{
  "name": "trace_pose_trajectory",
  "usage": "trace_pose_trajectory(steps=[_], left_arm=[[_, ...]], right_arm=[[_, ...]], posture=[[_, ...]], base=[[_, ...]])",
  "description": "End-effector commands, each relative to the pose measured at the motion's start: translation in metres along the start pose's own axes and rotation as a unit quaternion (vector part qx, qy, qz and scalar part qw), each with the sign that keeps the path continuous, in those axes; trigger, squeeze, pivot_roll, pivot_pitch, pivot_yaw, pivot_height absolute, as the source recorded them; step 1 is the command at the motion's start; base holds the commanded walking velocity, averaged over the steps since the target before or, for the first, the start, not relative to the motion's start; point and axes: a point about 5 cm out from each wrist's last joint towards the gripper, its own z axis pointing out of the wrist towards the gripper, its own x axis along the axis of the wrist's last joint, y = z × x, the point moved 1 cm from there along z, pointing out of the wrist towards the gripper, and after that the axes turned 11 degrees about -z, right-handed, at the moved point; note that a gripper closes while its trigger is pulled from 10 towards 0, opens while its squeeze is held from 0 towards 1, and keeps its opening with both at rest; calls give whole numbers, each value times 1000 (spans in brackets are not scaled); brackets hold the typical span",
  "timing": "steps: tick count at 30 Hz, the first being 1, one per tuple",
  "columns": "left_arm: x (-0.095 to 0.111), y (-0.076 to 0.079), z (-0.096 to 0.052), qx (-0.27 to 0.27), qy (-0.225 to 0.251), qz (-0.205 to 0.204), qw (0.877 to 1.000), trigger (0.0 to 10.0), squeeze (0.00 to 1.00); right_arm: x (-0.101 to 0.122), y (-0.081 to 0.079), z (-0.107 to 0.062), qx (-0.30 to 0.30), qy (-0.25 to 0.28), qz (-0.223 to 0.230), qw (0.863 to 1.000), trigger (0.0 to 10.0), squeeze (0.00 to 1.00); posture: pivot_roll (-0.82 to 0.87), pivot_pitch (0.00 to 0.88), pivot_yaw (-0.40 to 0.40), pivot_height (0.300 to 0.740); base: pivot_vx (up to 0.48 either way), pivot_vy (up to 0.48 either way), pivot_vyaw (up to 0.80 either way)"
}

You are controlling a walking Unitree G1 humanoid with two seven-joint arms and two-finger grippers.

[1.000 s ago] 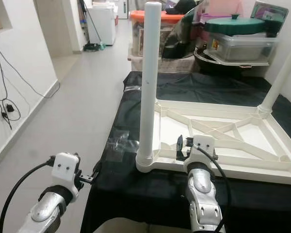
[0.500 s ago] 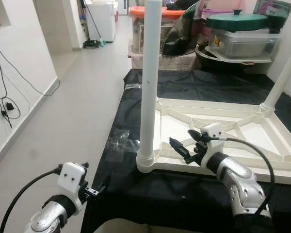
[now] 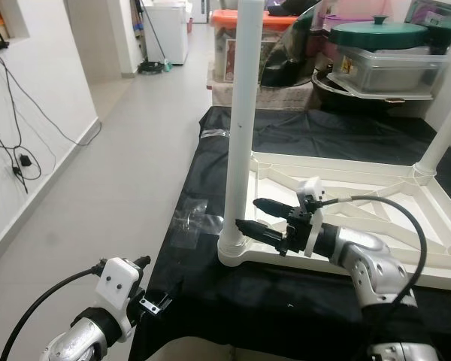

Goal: Building children table

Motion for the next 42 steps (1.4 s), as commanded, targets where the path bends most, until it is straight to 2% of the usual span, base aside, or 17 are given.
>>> trace_pose_trajectory(steps=[1,13,17,24,29,42], left_arm=[[1,1,-2,1,0,8,1000,10000,0],[1,1,-2,4,1,11,1000,10000,0],[1,1,-2,5,2,11,1000,10000,0],[1,2,-2,5,2,10,1000,10000,0],[1,2,-1,6,1,9,1000,10000,0],[0,2,-1,6,0,8,1000,10000,0]], right_arm=[[-1,2,7,7,-2,-8,1000,10000,0],[2,4,19,24,1,-18,1000,10000,0],[8,7,33,44,14,-30,998,10000,0],[10,7,42,55,19,-37,998,10000,0],[12,8,57,56,29,-47,997,10000,0],[12,11,62,51,38,-54,997,10000,0]], posture=[[82,19,-34,740],[88,24,-39,740],[92,26,-45,740],[95,28,-48,740],[96,31,-50,740],[94,29,-52,740]], base=[[0,0,0],[0,0,0],[0,0,0],[0,0,0],[0,0,0],[0,0,0]])
